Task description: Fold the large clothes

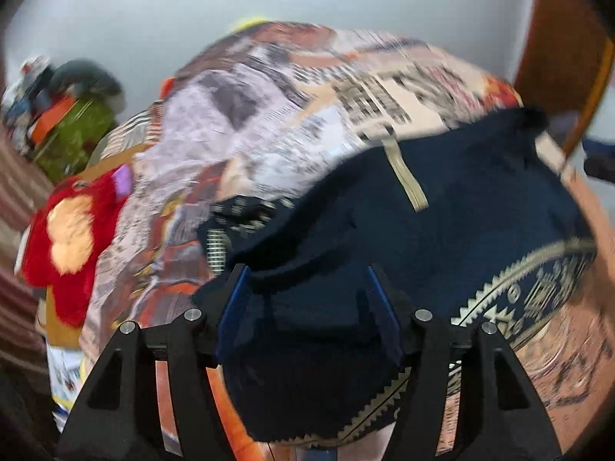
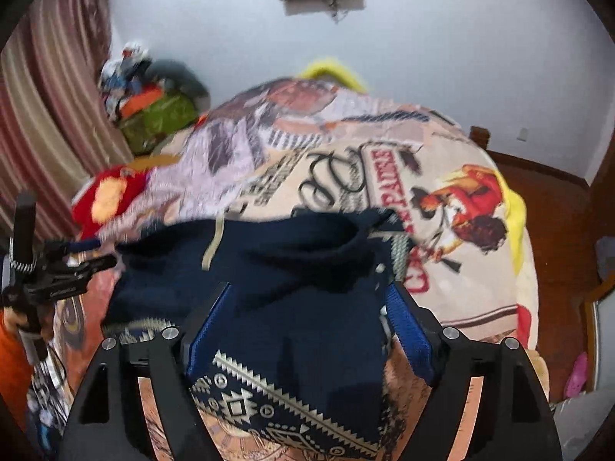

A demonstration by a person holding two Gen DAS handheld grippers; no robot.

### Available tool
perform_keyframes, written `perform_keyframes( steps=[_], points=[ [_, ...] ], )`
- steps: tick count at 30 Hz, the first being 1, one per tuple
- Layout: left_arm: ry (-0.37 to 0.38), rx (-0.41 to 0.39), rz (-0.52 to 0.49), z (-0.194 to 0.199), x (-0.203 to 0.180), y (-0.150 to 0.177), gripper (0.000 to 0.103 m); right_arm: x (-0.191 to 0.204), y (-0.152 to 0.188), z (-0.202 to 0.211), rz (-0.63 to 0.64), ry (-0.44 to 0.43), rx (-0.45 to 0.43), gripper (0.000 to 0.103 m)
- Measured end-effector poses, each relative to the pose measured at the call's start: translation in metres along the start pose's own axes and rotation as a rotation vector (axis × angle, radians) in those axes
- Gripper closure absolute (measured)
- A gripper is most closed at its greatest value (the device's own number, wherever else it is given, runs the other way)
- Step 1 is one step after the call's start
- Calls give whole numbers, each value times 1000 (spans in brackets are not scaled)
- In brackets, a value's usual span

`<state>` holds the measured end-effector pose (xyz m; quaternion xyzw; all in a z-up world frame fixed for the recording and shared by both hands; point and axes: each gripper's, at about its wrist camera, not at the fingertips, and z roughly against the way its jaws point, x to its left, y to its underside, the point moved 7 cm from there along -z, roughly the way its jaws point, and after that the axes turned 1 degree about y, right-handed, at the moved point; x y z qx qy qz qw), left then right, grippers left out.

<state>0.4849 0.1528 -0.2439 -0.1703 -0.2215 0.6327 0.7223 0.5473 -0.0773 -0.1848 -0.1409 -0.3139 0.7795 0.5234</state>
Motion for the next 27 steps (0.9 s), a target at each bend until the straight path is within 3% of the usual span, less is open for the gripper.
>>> perform_keyframes(
  steps=[5, 9, 11, 13, 14, 19, 27],
  points=[
    [0, 39, -123, -36, -19, 0, 42, 8, 20, -36, -3, -32, 83, 24],
    [-15, 68, -155, -61, -16, -3, 46, 11, 32, -60, -13, -60, 134, 24],
    [-2, 100, -148, -74, -14, 1, 64, 13, 36, -69, -11, -69, 149, 24],
    [17, 142, -124, -87, -13, 11, 92, 14, 38, -75, -10, -73, 152, 24],
    [16, 148, -118, -91, -13, 14, 97, 15, 38, -77, -12, -78, 152, 24],
    [-14, 85, -57, -78, -4, 15, 101, 13, 34, -80, -29, -89, 150, 24],
    [-126, -43, 42, -32, 45, -26, 102, 17, 27, -79, -21, -91, 137, 24]
  ],
)
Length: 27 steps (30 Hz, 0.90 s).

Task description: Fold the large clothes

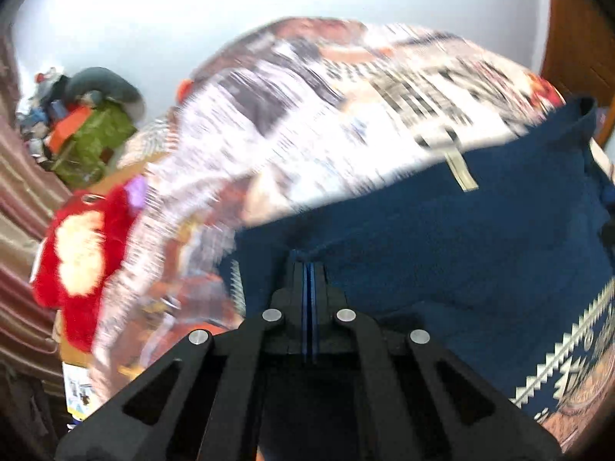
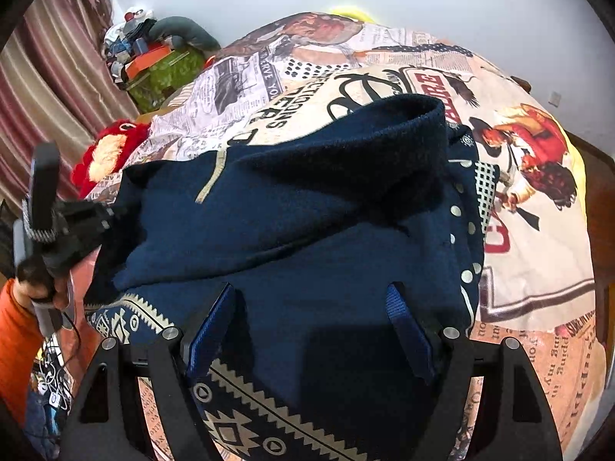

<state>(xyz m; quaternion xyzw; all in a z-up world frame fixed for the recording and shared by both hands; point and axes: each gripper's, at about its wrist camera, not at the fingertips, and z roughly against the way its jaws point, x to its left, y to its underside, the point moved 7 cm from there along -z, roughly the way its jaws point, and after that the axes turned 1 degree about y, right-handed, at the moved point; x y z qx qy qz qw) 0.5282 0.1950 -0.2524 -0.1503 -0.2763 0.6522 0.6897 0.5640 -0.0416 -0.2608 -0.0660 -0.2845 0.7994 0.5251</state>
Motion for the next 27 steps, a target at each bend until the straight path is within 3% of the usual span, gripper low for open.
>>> perform_keyframes(
  steps=[4, 7, 14, 18, 21, 27],
  points=[
    [-24, -19, 51, -4, 19, -21, 102, 9, -14, -4, 26, 3, -31, 24],
    [-40, 11, 59, -26, 22, -27, 102, 7, -28, -18, 35, 46, -34, 24],
    [-40, 78, 82, -62, 23, -5, 100, -13, -33, -37, 10, 78, -14, 24],
    [-40, 55, 88, -44, 24, -6, 98, -11, -29, -27, 51, 137, -13, 24],
    [27, 18, 98, -16, 20, -8, 96, -2, -28, -14, 66, 141, -28, 24],
    [135, -58, 110, 47, 0, -4, 78, 43, -25, 21, 138, 93, -103, 24]
  ],
)
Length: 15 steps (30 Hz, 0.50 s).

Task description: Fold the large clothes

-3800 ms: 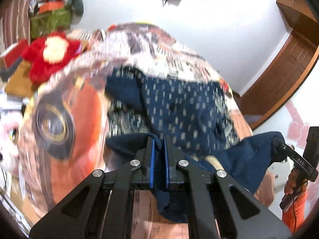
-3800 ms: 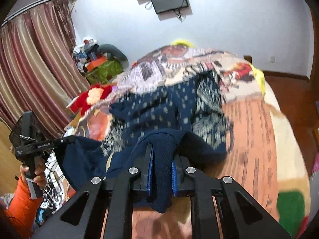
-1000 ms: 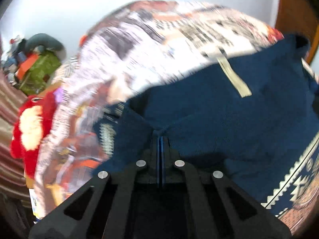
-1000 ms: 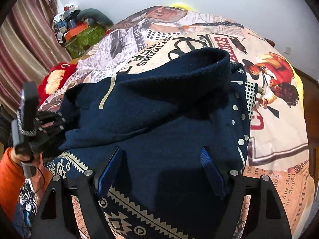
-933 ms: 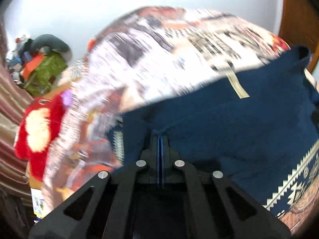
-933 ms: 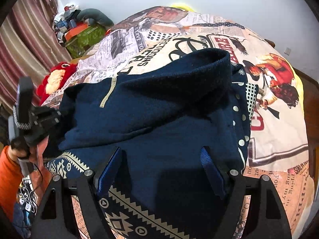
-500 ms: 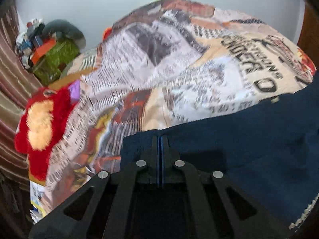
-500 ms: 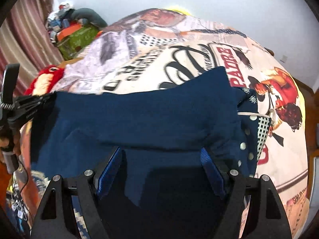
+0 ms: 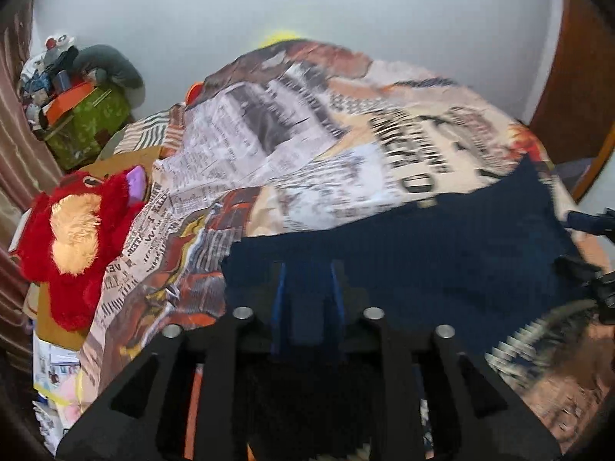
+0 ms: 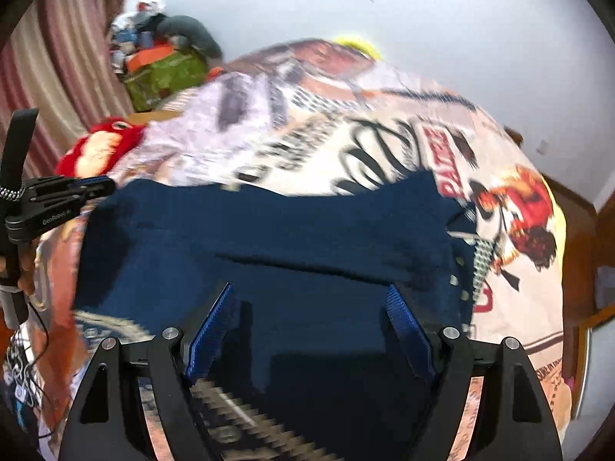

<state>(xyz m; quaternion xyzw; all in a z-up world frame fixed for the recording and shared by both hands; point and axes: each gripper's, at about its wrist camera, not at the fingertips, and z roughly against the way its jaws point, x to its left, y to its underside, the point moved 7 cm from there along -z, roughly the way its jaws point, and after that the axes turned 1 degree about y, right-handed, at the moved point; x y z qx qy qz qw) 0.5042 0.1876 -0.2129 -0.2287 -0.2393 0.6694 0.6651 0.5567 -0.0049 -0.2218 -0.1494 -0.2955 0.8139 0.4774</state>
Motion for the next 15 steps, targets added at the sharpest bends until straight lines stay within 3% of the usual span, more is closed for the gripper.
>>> perform_keyframes(
  steps=[5, 8, 12, 15],
  points=[
    [56, -35, -13, 30, -23, 12, 75, 51, 3, 19, 69, -78, -33, 24],
    [85, -16, -4, 29, -33, 25, 65, 68, 11, 14, 90, -104, -10, 24],
    [98, 34, -32, 11, -49, 49, 64, 78, 31, -8, 128, -84, 56, 24],
    [132, 117, -5, -17, -58, 71, 63, 76, 45, -26, 148, -74, 102, 23]
  ],
)
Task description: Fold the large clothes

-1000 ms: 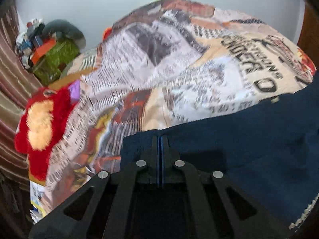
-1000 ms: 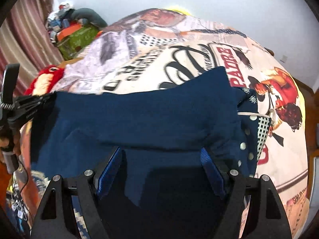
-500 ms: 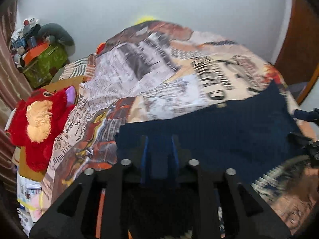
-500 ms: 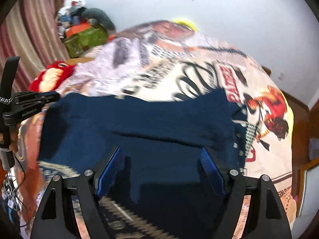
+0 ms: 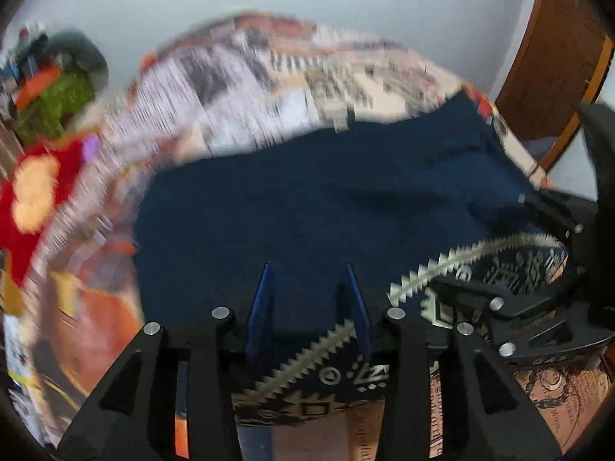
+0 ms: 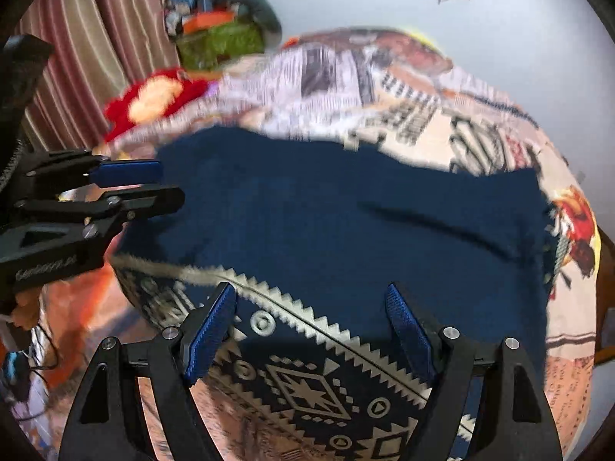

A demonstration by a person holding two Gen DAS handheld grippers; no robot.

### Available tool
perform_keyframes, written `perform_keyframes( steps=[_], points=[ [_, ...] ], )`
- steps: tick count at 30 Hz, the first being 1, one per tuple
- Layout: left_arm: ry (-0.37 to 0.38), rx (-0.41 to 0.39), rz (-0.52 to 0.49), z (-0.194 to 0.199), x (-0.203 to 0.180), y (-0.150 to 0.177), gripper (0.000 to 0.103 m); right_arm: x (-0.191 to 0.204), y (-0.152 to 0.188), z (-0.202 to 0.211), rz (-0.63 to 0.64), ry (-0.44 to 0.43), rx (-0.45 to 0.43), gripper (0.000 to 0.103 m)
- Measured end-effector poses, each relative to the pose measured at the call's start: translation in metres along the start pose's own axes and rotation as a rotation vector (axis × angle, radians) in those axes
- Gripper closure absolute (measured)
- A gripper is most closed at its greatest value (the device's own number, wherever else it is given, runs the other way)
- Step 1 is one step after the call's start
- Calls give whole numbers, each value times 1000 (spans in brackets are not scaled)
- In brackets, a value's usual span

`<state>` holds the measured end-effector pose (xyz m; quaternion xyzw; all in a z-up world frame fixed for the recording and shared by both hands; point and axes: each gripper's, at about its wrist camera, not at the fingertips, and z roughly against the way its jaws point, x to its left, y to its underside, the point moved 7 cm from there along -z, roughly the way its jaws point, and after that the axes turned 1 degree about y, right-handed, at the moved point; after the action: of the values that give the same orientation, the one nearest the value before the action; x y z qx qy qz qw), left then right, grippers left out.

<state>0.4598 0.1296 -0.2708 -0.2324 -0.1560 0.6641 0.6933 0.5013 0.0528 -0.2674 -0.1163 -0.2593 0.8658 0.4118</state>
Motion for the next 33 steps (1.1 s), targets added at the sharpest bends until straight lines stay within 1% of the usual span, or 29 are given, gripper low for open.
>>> perform_keyframes(
  steps=[1, 2, 3, 4, 5, 6, 7, 8, 13, 18, 21, 24, 26, 28, 30, 33],
  points=[
    [9, 42, 13, -14, -1, 8, 63, -2, 2, -4, 5, 1, 3, 20],
    [7, 61, 13, -23, -1, 13, 63, -4, 5, -6, 12, 2, 4, 18],
    [-10, 64, 2, -31, 0, 18, 62, -5, 6, -6, 18, 3, 3, 14],
    [-40, 58, -13, -36, 1, 21, 58, -7, 7, -7, 30, 6, 7, 11],
    [-64, 53, -23, -40, 3, 23, 54, -9, 8, -8, 43, 9, 13, 10],
    [-84, 45, -26, -41, 5, 24, 47, -11, 10, -8, 57, 16, 19, 8],
    [-96, 35, -26, -42, 8, 26, 44, -13, 11, -8, 66, 25, 21, 4],
    [-102, 30, -24, -42, 11, 27, 44, -15, 13, -7, 76, 39, 20, 3],
    [-140, 34, -20, -35, 26, 34, 43, -28, 25, 2, 71, 27, 22, 3],
    [-171, 33, -37, -25, 36, 46, 43, -49, 41, 10, 86, 100, 46, 2],
    [-215, 29, -47, -21, 42, 49, 43, -70, 53, 14, 39, 117, 83, 0],
    [-224, 40, -15, -15, 49, 56, 43, -91, 64, 22, -41, 111, 92, 0],
    [-225, 49, 5, -10, 54, 61, 43, -98, 66, 29, -71, 111, 88, 0],
    [-226, 53, 25, -3, 58, 65, 43, -99, 68, 35, -84, 119, 95, 0],
    [-236, 57, 51, 5, 64, 69, 43, -100, 70, 40, -87, 149, 103, 0],
    [-242, 43, 113, 22, 76, 73, 43, -95, 71, 50, -83, 165, 100, 0]
  ],
)
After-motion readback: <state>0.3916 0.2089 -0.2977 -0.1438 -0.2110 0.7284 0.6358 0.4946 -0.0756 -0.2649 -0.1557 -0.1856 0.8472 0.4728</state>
